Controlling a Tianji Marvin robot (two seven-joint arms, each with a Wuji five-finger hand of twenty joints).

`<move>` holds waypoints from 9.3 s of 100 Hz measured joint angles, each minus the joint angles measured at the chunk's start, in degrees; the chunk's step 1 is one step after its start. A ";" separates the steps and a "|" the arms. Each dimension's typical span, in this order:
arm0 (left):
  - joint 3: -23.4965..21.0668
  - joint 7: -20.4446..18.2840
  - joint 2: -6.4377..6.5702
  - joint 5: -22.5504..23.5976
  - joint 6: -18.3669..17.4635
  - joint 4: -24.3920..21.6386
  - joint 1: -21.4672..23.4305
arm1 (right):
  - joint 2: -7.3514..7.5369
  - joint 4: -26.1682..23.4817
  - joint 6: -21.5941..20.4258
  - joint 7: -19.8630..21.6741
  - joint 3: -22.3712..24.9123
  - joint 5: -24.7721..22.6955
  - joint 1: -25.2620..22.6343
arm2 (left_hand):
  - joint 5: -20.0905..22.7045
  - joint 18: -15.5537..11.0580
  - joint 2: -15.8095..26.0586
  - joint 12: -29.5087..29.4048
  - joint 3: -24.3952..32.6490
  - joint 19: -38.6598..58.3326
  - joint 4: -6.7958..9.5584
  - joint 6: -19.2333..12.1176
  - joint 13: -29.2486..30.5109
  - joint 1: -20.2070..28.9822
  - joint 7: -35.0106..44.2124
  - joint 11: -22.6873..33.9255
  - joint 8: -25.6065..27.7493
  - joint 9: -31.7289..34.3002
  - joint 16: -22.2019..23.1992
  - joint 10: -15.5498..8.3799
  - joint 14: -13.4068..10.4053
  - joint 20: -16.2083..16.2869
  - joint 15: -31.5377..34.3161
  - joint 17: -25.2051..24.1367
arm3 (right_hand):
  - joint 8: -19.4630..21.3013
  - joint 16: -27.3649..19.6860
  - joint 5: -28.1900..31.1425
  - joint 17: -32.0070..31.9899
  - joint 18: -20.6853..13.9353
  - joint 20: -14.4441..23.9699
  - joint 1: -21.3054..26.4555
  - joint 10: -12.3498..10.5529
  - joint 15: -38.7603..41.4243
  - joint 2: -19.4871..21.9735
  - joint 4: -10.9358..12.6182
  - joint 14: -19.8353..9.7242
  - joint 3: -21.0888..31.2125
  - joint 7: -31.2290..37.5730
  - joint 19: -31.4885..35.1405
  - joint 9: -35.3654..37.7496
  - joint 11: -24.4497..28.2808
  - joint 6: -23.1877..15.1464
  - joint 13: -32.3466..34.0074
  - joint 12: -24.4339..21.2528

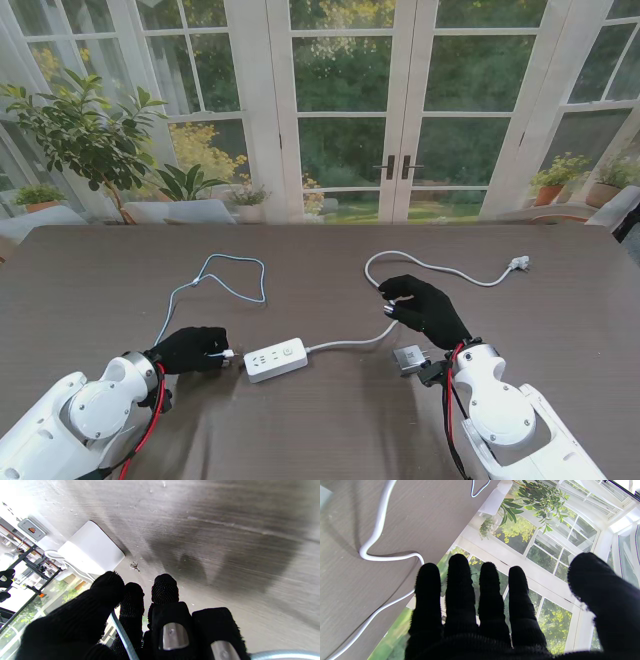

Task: Set up the charging station

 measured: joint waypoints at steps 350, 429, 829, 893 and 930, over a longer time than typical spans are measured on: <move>7.21 28.08 -3.27 13.77 -8.21 -2.60 -0.89 | 6.51 31.54 -9.23 -9.71 -17.79 -43.29 20.43 | 7.22 1.76 1.60 5.41 -1.52 0.00 -0.03 2.05 2.87 0.98 -1.00 -0.55 -2.99 6.89 -0.08 -2.12 -0.43 -4.39 1.46 0.69 | 7.76 0.00 -0.02 7.57 -4.83 6.20 -1.91 -9.57 31.21 -30.54 -3.71 -6.24 9.68 8.80 22.12 -3.43 25.62 -5.30 5.81 21.51; 6.90 27.24 -3.24 13.43 -8.31 -2.88 -0.79 | 5.58 37.84 -10.92 -13.09 -21.65 -39.08 24.65 | 7.31 1.89 1.60 5.41 -1.52 0.00 -0.03 2.05 3.94 0.97 -1.77 -0.77 -3.42 8.07 -0.08 -2.31 -0.42 -4.41 1.46 0.69 | -3.37 -0.01 8.89 29.08 -14.13 10.28 6.39 -6.46 46.04 -32.62 -17.27 -12.86 8.58 25.47 33.59 14.47 29.43 -6.74 21.95 29.68; 15.52 26.55 -3.83 11.82 -14.19 0.64 -10.83 | -0.31 7.02 7.71 0.92 -19.03 -9.22 14.50 | 7.89 1.91 1.59 5.41 -1.53 0.00 -0.03 2.05 3.98 0.98 -2.57 -0.78 -3.62 8.16 -0.08 -2.41 -0.41 -5.05 1.46 0.71 | -5.69 -0.01 1.01 33.86 -9.70 12.43 7.73 -0.07 60.85 -22.75 -18.19 -12.80 7.83 33.67 36.93 13.29 31.95 0.13 22.69 38.25; 15.79 25.83 -3.83 11.34 -14.84 1.18 -11.53 | -0.17 6.46 7.85 1.64 -18.70 -8.77 14.20 | 7.89 1.91 1.59 5.41 -1.53 0.00 -0.03 2.02 3.98 0.98 -2.66 -0.78 -3.62 8.16 -0.08 -2.42 -0.41 -5.07 1.46 0.72 | -5.69 -0.01 0.86 33.86 -9.63 12.47 7.73 -0.06 60.85 -22.52 -18.19 -12.75 7.83 33.67 36.94 13.29 31.95 0.16 22.69 38.26; 15.94 25.70 -3.81 11.34 -15.11 1.30 -11.69 | -0.39 6.43 8.59 -0.10 -19.32 -9.47 14.20 | 7.89 1.91 1.59 5.41 -1.53 0.00 -0.03 2.01 3.98 0.97 -2.67 -0.78 -3.62 8.16 -0.08 -2.42 -0.41 -5.08 1.46 0.72 | -5.69 -0.01 0.77 33.86 -9.59 12.48 7.73 0.06 60.85 -22.26 -18.19 -12.69 7.83 33.67 36.94 13.29 31.95 0.38 22.69 38.26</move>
